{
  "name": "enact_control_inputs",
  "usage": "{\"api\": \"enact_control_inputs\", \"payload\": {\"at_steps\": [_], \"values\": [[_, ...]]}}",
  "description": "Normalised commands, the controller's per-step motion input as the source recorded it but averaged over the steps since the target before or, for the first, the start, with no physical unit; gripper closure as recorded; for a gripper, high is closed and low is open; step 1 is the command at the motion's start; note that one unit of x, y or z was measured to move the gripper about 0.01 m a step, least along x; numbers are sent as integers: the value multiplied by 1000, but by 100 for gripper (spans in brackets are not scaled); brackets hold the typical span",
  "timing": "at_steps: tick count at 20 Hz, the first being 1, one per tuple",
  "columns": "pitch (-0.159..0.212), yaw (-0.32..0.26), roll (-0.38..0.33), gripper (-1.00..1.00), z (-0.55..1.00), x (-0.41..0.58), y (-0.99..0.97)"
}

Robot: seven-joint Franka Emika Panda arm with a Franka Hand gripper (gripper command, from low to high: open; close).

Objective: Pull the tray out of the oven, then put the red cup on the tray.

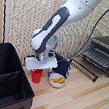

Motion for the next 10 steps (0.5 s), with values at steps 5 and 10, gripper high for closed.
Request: {"api": "enact_control_inputs", "payload": {"at_steps": [5, 10], "values": [[0, 34, 5, 100, -23, 0, 26], [0, 41, 0, 100, -4, 0, 68]]}}
